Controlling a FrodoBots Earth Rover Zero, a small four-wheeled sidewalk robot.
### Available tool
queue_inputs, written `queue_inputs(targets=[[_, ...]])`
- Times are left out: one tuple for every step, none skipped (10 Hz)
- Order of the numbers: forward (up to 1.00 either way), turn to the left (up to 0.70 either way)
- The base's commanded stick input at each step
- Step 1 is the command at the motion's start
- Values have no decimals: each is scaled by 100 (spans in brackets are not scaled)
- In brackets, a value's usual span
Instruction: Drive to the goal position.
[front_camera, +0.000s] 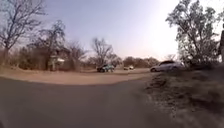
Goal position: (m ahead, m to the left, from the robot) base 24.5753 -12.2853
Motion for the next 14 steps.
queue_inputs(targets=[[70,0],[70,0],[70,0],[70,0],[70,0],[70,0],[70,0],[70,0],[70,0],[70,0],[70,0],[70,0],[70,0],[70,0]])
